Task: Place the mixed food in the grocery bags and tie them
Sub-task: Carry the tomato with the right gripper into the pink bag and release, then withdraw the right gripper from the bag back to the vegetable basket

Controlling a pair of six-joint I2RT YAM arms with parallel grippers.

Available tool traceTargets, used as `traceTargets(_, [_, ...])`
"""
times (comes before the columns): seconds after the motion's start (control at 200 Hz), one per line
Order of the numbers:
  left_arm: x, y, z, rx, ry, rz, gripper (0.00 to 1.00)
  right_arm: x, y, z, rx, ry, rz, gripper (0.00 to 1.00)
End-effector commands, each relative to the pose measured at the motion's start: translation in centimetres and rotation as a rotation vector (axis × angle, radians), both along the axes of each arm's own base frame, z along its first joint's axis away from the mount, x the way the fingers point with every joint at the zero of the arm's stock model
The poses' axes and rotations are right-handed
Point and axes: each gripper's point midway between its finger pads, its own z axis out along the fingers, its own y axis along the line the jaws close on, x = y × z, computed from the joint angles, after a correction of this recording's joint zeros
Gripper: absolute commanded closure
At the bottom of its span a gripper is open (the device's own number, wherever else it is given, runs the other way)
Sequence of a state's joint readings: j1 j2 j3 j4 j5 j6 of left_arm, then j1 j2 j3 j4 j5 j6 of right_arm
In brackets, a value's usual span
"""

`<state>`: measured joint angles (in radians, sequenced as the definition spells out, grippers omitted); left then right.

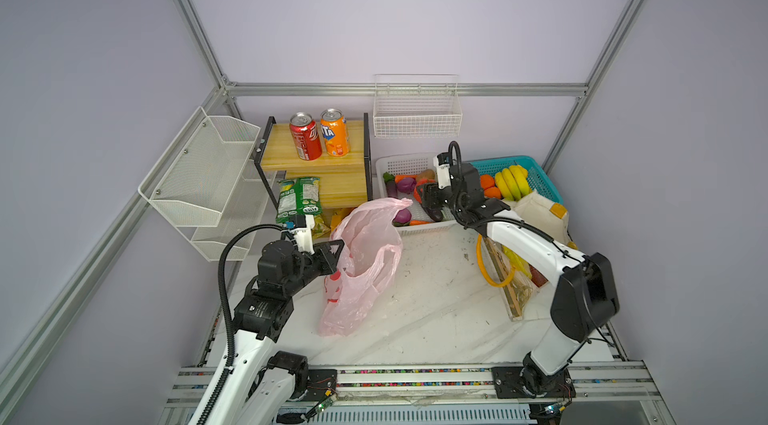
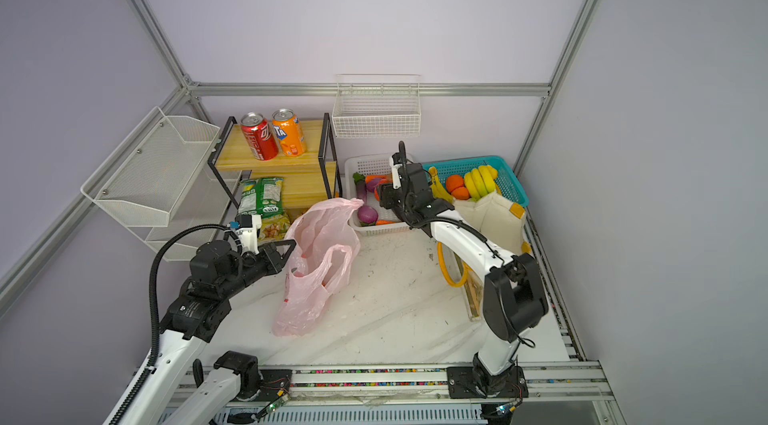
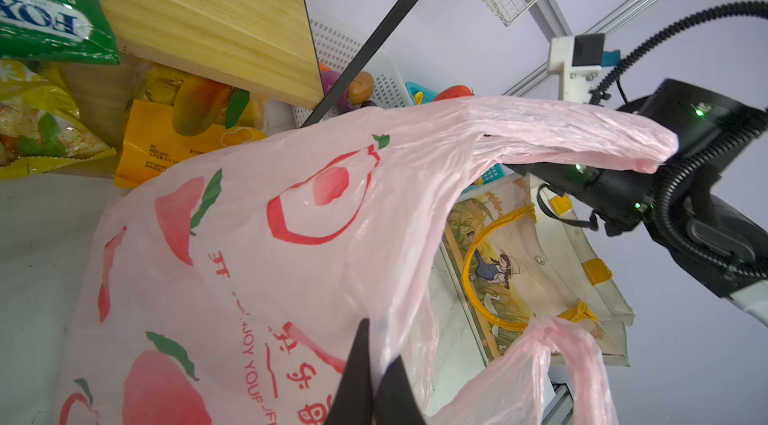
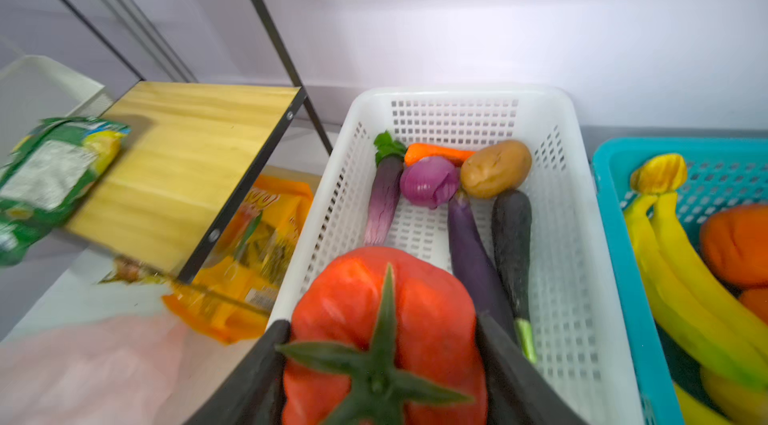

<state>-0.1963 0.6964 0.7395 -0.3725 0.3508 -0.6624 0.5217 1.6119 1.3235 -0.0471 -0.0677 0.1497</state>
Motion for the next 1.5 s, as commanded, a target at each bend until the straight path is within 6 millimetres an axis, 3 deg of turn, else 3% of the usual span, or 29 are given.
traceTargets(0.0, [0.3, -0.4, -0.9, -0.015, -0.008, -0.028, 1.00, -4.3, -0.1, 0.8, 0.126, 0.003, 0.070, 0.45])
traceTargets(0.18, [0.3, -1.3, -0.7, -0.033, -0.015, -0.076, 1.00, -12.1, 2.8, 1.3, 0.201, -0.005, 0.292, 0.45])
traceTargets(0.3, [0.3, -1.4, -0.7, -0.036, -0.018, -0.082, 1.00, -15.1, 5.8, 1.3, 0.230, -0.010, 0.428, 0.45])
traceTargets(0.42, [0.1, -1.5, -0.6, -0.040, -0.020, -0.095, 1.00, -16.9, 8.0, 2.1, 0.299, -0.023, 0.540, 0.45])
traceTargets(0.61, [-0.1, -1.8, -0.5, -0.037, -0.022, -0.118, 1.00, -17.9, 11.2, 2.9, 0.353, -0.056, 0.611, 0.45])
traceTargets(0.82, [-0.4, -2.4, 0.1, -0.047, -0.040, -0.160, 1.00, -16.3, 14.4, -2.2, 0.283, -0.005, 0.563, 0.44])
traceTargets(1.07, [-0.6, -3.0, 0.3, -0.063, -0.042, -0.196, 1.00, -17.9, 18.3, -7.8, 0.175, 0.073, 0.608, 0.37])
traceTargets(1.26, [-0.6, -2.8, 0.2, -0.055, -0.045, -0.188, 1.00, -18.6, 18.5, -9.0, 0.135, 0.110, 0.634, 0.25])
traceTargets(1.495, [-0.4, -2.3, 0.2, -0.036, -0.047, -0.158, 1.00, -18.5, 16.8, -7.7, 0.060, 0.087, 0.595, 0.17])
